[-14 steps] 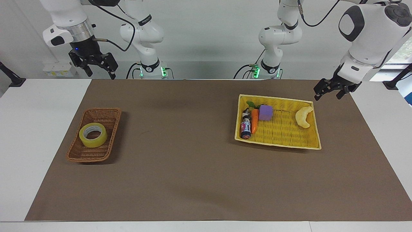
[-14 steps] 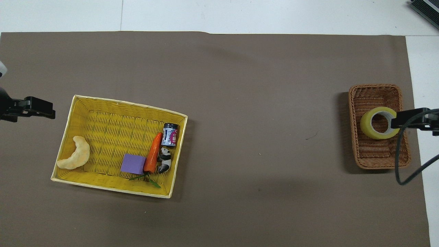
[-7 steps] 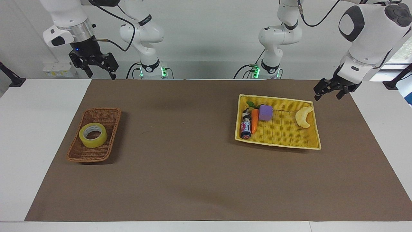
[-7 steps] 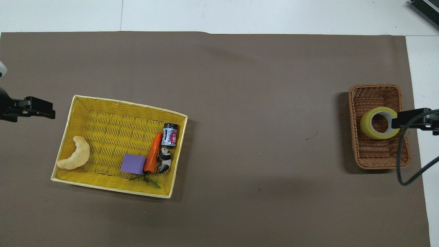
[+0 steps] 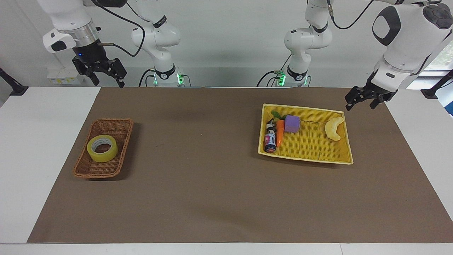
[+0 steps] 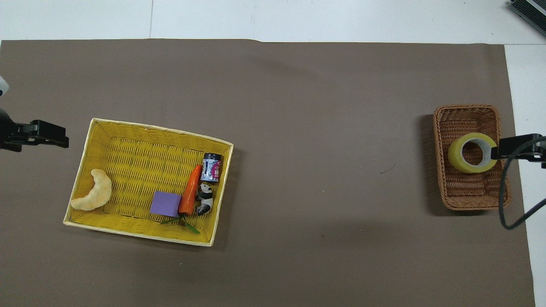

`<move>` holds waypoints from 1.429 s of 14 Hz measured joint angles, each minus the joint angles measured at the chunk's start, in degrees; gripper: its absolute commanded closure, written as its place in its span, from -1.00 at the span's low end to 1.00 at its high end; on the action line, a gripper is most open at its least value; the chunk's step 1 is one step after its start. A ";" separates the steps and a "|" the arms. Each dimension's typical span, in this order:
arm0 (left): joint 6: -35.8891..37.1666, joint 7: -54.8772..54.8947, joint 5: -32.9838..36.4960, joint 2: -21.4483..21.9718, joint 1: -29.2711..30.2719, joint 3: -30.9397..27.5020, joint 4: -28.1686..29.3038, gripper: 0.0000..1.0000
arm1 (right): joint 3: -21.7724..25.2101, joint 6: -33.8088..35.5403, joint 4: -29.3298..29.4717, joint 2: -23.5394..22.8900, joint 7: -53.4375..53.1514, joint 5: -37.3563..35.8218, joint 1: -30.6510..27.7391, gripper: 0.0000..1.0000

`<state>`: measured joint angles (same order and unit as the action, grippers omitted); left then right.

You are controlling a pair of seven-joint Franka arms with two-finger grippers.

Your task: Move tape to another basket

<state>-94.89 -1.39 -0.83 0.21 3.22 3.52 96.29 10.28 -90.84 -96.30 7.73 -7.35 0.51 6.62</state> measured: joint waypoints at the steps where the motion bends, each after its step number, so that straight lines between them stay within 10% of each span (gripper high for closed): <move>1: 0.00 0.00 0.00 0.00 0.00 0.00 0.00 -1.00 | 0.01 0.00 0.00 0.00 0.02 -0.01 -0.13 -1.00; 20: 0.00 0.00 0.00 0.00 0.00 0.00 0.00 -1.00 | -5.19 4.58 3.28 0.08 0.20 -0.10 -3.98 -1.00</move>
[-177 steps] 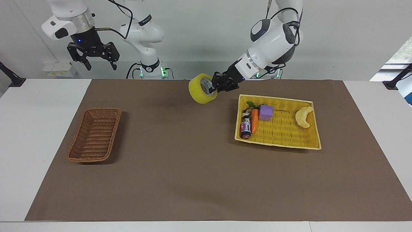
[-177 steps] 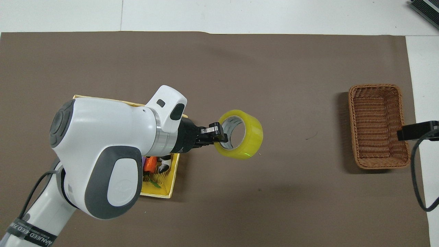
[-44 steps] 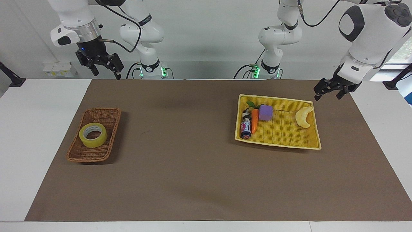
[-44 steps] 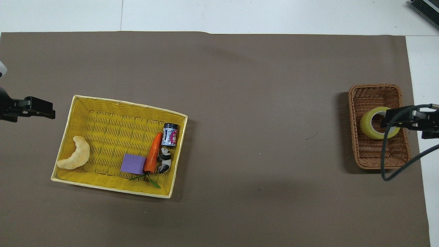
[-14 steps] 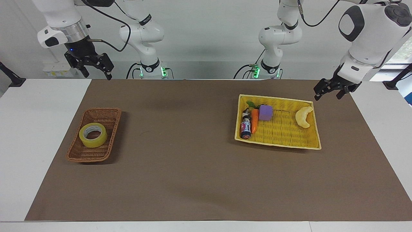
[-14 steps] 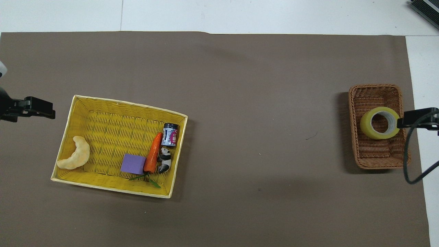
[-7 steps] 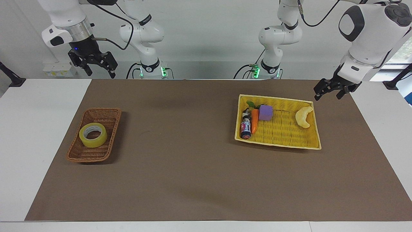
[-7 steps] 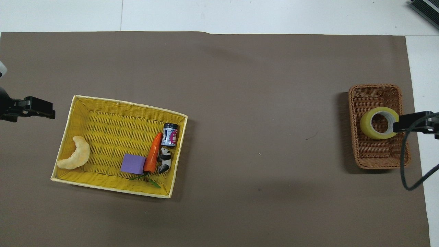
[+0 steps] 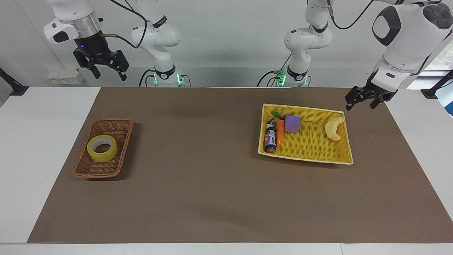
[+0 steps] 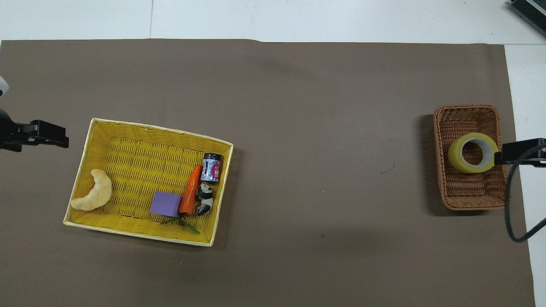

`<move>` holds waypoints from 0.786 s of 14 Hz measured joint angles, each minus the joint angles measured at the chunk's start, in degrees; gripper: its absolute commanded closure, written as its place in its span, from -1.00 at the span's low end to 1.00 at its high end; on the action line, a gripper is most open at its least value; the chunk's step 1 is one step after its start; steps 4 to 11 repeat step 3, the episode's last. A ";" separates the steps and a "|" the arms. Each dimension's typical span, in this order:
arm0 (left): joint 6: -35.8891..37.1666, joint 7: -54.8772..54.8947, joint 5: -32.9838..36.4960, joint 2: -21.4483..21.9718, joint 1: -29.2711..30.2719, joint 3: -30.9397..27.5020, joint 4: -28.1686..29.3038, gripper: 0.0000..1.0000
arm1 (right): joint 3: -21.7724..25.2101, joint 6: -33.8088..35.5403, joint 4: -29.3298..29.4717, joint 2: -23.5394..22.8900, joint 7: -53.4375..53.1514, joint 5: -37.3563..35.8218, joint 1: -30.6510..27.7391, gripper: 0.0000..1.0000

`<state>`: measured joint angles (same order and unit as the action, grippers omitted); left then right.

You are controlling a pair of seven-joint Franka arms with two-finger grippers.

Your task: Move tape to another basket

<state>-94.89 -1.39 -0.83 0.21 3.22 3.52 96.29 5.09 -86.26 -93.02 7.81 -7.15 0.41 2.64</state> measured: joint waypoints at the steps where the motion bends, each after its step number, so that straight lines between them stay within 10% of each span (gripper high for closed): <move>1: 0.00 0.00 0.00 0.00 0.00 0.00 0.00 -1.00 | 0.00 0.39 0.00 0.00 0.00 0.00 0.00 -1.00; 11: 0.00 0.00 0.00 0.00 0.00 0.00 0.00 -1.00 | -0.01 0.59 0.00 0.00 0.00 0.00 0.00 -1.00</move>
